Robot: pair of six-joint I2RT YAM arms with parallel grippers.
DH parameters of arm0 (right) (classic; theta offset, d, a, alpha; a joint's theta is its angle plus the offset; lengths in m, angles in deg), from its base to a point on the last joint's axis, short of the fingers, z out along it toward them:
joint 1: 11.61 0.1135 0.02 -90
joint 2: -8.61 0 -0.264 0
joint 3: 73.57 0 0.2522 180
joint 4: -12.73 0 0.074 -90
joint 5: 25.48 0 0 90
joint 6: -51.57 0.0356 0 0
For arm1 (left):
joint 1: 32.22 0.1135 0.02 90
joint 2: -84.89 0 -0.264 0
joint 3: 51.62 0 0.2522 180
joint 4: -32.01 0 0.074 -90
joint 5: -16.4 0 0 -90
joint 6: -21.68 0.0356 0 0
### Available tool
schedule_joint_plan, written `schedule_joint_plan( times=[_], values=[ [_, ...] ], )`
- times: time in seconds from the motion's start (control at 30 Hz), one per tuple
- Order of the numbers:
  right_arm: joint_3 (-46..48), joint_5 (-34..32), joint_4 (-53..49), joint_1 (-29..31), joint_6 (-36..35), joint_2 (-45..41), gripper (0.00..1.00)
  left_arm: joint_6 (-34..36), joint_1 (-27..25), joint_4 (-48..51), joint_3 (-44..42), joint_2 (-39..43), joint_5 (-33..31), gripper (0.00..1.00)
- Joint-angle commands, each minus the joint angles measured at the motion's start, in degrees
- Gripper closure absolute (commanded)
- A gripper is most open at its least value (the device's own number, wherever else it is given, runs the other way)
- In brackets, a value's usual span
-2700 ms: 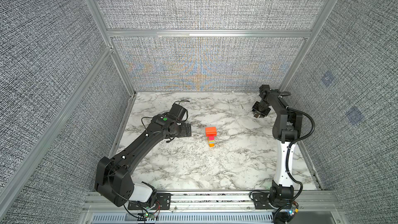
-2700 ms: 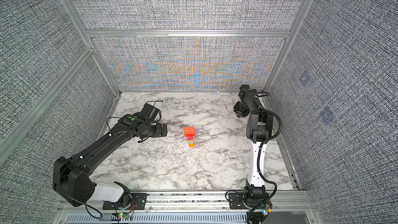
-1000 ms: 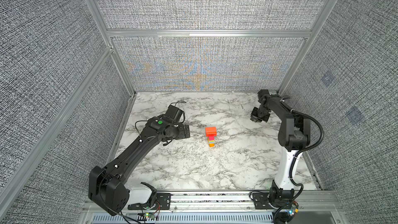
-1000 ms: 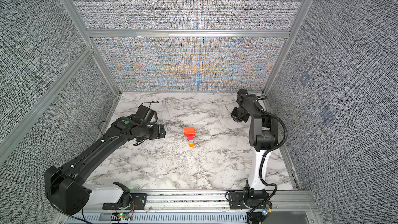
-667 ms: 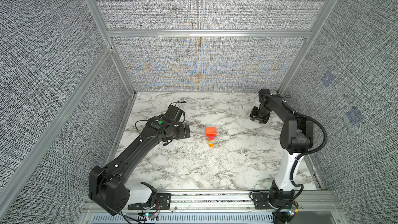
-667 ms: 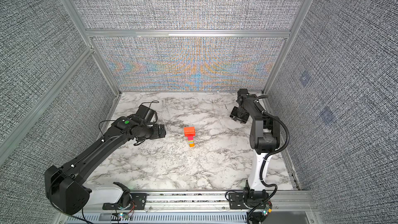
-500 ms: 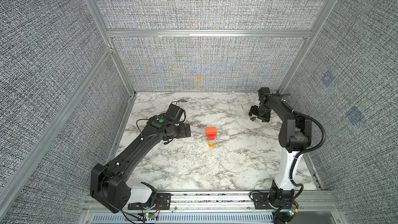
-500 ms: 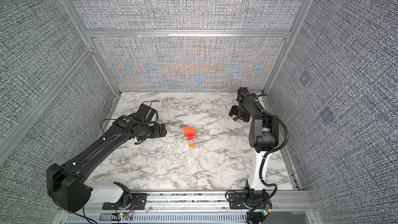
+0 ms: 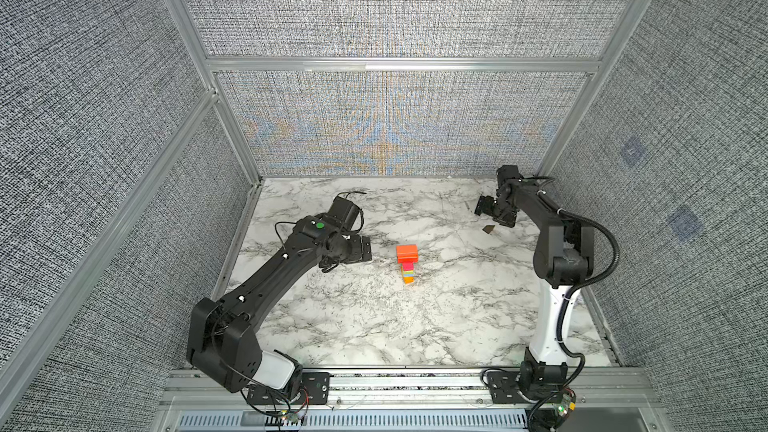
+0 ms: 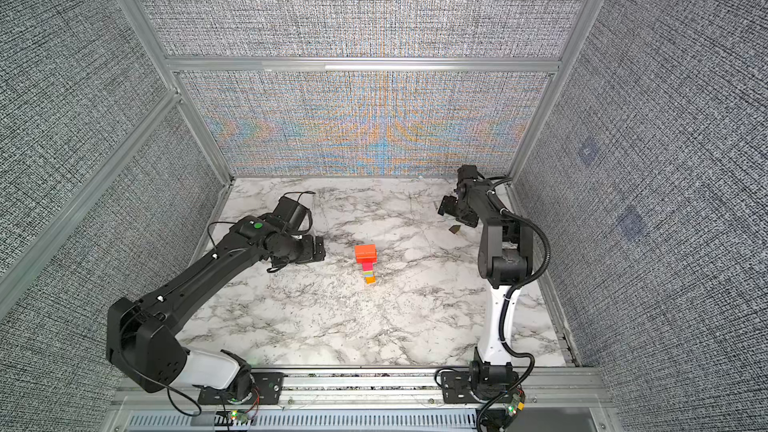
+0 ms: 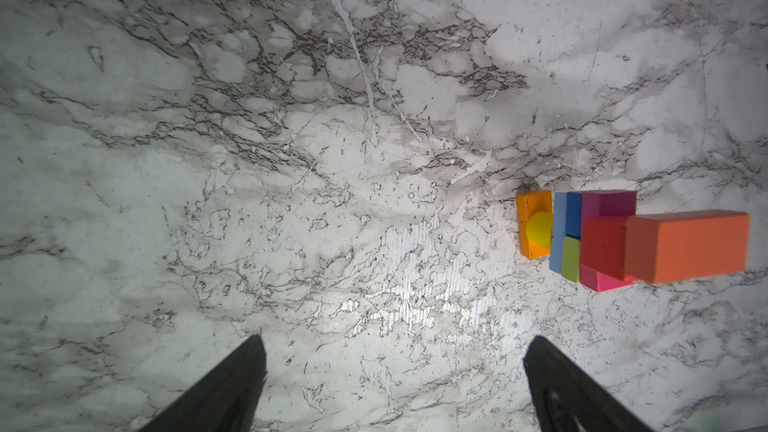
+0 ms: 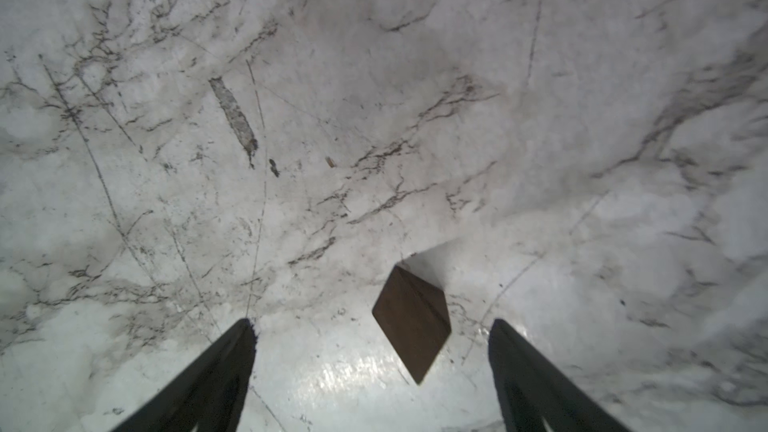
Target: Build the wood block tower
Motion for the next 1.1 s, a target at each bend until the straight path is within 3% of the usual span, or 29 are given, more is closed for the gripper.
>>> schedule_joint_plan(
  times=[0.0, 0.37, 0.73, 1.07],
  values=[
    [-1.5, 3.2, 1.2, 0.0, -1.5, 1.6, 0.1, 0.3, 0.1, 0.9, 0.7, -0.4, 0.1, 0.01],
    [-1.0, 8.8, 1.5, -0.2, -3.3, 3.0, 0.11, 0.0, 0.1, 0.6, 0.0, -0.4, 0.6, 0.01],
    [5.4, 8.1, 1.8, 0.3, -3.7, -0.8, 0.16, -0.5, 0.1, -0.6, -2.9, 2.8, 1.3, 0.01],
    [5.5, -1.1, -3.6, 0.3, -2.0, -3.6, 0.14, -0.8, 0.1, -1.2, -3.9, 4.2, 1.8, 0.01]
  ],
)
